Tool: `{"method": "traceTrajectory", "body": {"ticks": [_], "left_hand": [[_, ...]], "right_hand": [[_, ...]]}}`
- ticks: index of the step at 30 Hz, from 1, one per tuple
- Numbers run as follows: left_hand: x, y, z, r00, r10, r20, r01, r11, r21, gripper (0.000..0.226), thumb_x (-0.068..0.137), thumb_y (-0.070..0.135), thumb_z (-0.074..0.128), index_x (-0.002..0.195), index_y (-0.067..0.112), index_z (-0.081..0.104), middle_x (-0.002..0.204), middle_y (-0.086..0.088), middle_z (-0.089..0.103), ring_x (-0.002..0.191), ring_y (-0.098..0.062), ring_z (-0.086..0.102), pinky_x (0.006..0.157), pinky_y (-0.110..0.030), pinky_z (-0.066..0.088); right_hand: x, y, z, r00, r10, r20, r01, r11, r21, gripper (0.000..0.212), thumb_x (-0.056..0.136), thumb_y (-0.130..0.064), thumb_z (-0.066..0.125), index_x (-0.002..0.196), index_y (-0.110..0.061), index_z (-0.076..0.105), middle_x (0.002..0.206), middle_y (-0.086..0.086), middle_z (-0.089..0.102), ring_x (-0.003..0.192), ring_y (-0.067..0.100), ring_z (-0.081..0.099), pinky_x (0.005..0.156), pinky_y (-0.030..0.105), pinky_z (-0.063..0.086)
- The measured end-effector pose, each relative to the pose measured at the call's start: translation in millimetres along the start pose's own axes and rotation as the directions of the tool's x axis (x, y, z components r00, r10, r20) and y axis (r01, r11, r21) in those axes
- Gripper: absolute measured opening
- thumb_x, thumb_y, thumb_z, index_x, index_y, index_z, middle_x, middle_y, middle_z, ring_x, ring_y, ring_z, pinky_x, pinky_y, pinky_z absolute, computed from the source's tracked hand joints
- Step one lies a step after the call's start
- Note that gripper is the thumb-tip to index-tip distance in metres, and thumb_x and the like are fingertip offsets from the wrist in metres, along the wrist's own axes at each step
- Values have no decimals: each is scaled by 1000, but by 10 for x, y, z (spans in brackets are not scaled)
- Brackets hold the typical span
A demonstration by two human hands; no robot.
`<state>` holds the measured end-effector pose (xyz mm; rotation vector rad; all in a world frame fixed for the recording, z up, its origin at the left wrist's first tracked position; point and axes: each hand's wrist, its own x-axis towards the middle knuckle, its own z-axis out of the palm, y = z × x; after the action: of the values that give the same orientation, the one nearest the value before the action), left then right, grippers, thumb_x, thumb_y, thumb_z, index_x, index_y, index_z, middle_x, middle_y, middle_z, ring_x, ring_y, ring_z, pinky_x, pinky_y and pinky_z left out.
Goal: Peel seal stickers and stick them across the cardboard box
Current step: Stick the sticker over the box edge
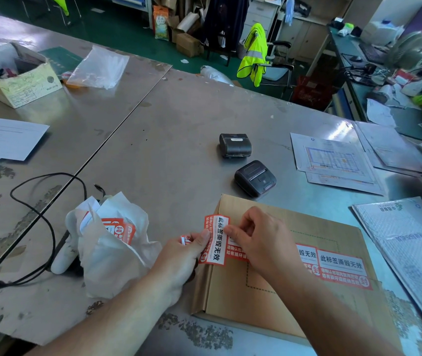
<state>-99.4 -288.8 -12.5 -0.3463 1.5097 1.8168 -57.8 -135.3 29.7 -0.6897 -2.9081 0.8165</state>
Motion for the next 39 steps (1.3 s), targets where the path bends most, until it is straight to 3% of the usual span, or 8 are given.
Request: {"method": "traceTrajectory", "body": {"ticks": [3,10,16,21,26,31,35,39], "left_hand": [[2,-32,27,999,30,-13,-31,997,-69,29,88,31,64,88,3,71,75,-13,74,44,-6,61,39,-13,40],[66,-109,47,1000,21,-9,-22,983,-180,24,88,24,67,103,6,71,91,-18,77,71,-20,72,56,-26,53],[43,-59,79,999,5,-39,-11,987,-158,22,91,17,66,108,3,68,86,-17,74,50,-10,67,38,-13,41],[-1,-54,83,1000,14,-24,-15,998,-54,27,91,30,65,97,4,70,69,-8,72,38,-4,58,34,-12,37],[-51,-84,105,996,-86,4,86,996,-34,53,84,56,63,97,6,76,90,-14,78,76,-23,76,50,-20,53],[161,12,176,991,-121,-60,123,992,30,59,76,65,66,96,9,75,83,-8,78,74,-22,75,65,-26,59],[359,108,243,987,-134,-89,138,990,36,54,81,63,64,97,12,73,87,-8,78,73,-21,74,58,-24,56],[425,33,215,989,-50,-136,73,983,170,60,79,70,59,90,12,72,85,-7,78,81,-25,75,83,-38,59]], "right_hand": [[-6,-2,2,1000,0,0,0,1000,-1,33,85,-50,70,73,-26,52,70,-12,59,61,4,52,53,18,33],[-5,12,26,1000,1,-22,-1,1000,7,33,84,-50,72,73,-25,53,70,-10,59,63,6,52,55,23,35],[-9,7,32,1000,7,-19,-7,1000,10,32,85,-48,72,74,-24,53,69,-10,56,62,4,50,52,22,31],[-12,-7,33,1000,4,-21,-4,1000,-4,30,86,-47,70,77,-22,56,71,-10,56,63,4,49,52,20,30],[-12,-5,31,1000,-3,-25,3,1000,2,29,86,-46,70,77,-24,55,70,-11,55,63,2,49,53,20,30],[-7,-2,36,1000,-11,-22,11,1000,0,28,86,-46,70,78,-23,56,71,-11,55,64,3,49,53,20,30],[-5,6,40,1000,-4,-21,4,1000,8,29,86,-45,71,76,-24,55,71,-10,56,64,4,48,53,21,30],[18,-16,41,999,28,-41,-29,999,-14,34,85,-51,69,75,-22,54,71,-8,58,65,7,51,53,22,33]]}}
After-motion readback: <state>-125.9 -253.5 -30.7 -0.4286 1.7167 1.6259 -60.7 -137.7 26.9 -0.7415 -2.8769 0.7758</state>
